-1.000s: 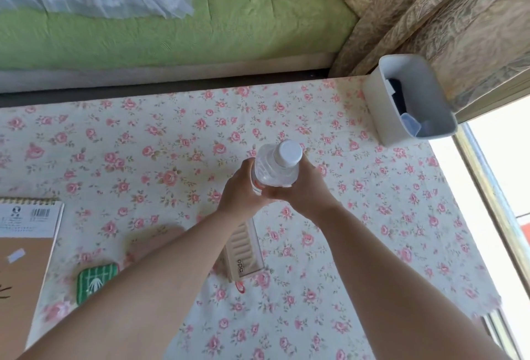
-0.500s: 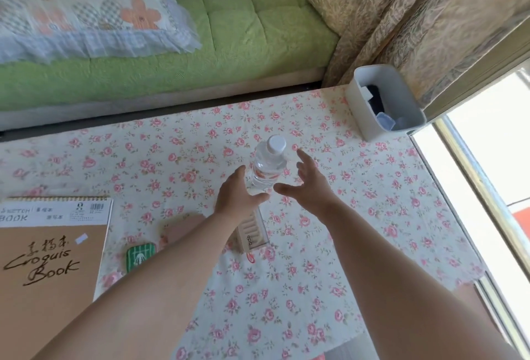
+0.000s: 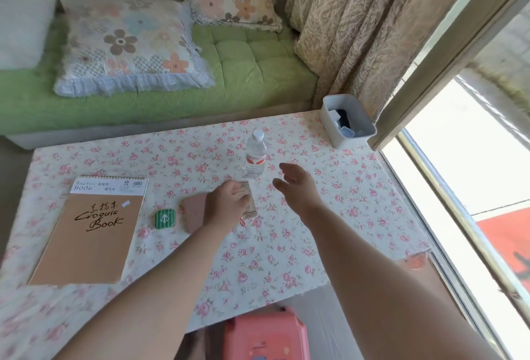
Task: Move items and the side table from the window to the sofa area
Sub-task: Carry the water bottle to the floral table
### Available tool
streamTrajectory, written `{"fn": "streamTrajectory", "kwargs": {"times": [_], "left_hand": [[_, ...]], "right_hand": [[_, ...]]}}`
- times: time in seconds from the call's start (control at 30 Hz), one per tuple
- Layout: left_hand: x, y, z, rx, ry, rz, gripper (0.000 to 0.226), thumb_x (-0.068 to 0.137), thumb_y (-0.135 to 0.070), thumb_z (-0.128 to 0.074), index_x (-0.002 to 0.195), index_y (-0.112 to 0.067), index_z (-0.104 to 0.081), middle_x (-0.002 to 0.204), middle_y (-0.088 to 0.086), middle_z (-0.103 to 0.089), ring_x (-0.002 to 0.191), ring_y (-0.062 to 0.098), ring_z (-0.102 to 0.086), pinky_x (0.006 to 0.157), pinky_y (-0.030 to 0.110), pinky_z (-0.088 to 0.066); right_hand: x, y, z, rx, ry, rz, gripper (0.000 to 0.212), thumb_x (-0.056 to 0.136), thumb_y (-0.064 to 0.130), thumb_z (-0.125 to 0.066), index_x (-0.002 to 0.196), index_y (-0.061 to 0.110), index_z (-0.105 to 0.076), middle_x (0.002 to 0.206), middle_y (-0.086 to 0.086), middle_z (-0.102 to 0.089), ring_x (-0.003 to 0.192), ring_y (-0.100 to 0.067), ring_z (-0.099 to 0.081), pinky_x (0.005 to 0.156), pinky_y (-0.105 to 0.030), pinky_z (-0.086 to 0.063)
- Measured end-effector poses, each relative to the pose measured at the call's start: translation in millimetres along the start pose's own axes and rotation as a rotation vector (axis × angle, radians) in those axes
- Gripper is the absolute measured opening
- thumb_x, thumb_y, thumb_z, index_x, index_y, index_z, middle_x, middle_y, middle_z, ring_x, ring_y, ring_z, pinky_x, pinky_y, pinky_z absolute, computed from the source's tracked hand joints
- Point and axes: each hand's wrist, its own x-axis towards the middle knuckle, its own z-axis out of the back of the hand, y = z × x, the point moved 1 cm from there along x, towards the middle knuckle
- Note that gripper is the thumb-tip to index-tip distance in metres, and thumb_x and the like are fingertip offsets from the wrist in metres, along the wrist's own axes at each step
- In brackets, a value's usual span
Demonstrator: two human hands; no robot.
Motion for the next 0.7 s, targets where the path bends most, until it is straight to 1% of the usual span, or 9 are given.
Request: {"fn": "streamTrajectory", "kwargs": {"times": [0.13,0.3,0.43,0.53,0.63,0.7], "left_hand": [[-47.4,-22.1,18.0,-0.039,-0.045,-0.038,0.029,0.084,-0.019,-0.066,0.112,-0.01,-0.063,0.116,0.006,-0.067,0.105,0.019,-0.063,0.089,0.027,-0.05],[-86.1,-39.5,33.0,-0.049,-0.04,-0.084,0.033,0.084,-0.019,-0.067,0.115,-0.009,-0.062,0.119,0.008,-0.066,0.107,0.021,-0.063,0.092,0.029,-0.05],[-113.9,-48.4,43.9,-0.061,0.008,-0.129,0.038,0.085,-0.017,-0.066,0.121,-0.008,-0.059,0.121,0.008,-0.065,0.109,0.019,-0.062,0.09,0.025,-0.047],[-130.4,-48.6,48.6,-0.052,0.062,-0.165,0.037,0.086,-0.019,-0.064,0.122,-0.009,-0.058,0.122,0.006,-0.064,0.109,0.018,-0.061,0.088,0.023,-0.044],[-149.3,-42.5,54.1,-0.069,0.134,-0.211,0.036,0.087,-0.018,-0.063,0.121,-0.007,-0.058,0.122,0.007,-0.063,0.107,0.018,-0.06,0.086,0.022,-0.044],[-164.6,-36.1,56.6,-0.054,0.177,-0.259,0.034,0.088,-0.018,-0.061,0.121,-0.007,-0.058,0.12,0.007,-0.063,0.103,0.016,-0.06,0.084,0.021,-0.042]], "right_hand": [[-50.5,8.0,12.4,0.014,-0.018,0.026,0.047,0.09,0.009,-0.058,0.136,0.01,-0.047,0.141,-0.006,-0.05,0.132,-0.02,-0.045,0.105,-0.032,-0.037],[-88.7,11.0,19.3,0.053,-0.067,0.027,0.044,0.089,0.008,-0.057,0.132,0.008,-0.051,0.136,-0.007,-0.054,0.128,-0.021,-0.049,0.107,-0.034,-0.039],[-122.0,8.0,18.3,0.107,-0.115,0.012,0.042,0.088,0.006,-0.059,0.13,0.009,-0.054,0.133,-0.006,-0.057,0.124,-0.019,-0.052,0.101,-0.028,-0.041],[-146.9,1.5,13.8,0.12,-0.174,0.0,0.041,0.088,0.007,-0.059,0.128,0.01,-0.056,0.131,-0.005,-0.059,0.123,-0.019,-0.053,0.1,-0.029,-0.044],[-178.3,-9.9,6.2,0.119,-0.279,-0.031,0.039,0.088,0.009,-0.059,0.127,0.011,-0.057,0.129,-0.005,-0.06,0.118,-0.02,-0.057,0.09,-0.03,-0.048],[-203.5,-19.1,1.1,0.121,-0.352,-0.047,0.039,0.087,0.008,-0.059,0.126,0.01,-0.058,0.129,-0.005,-0.06,0.118,-0.019,-0.057,0.098,-0.034,-0.048]]}}
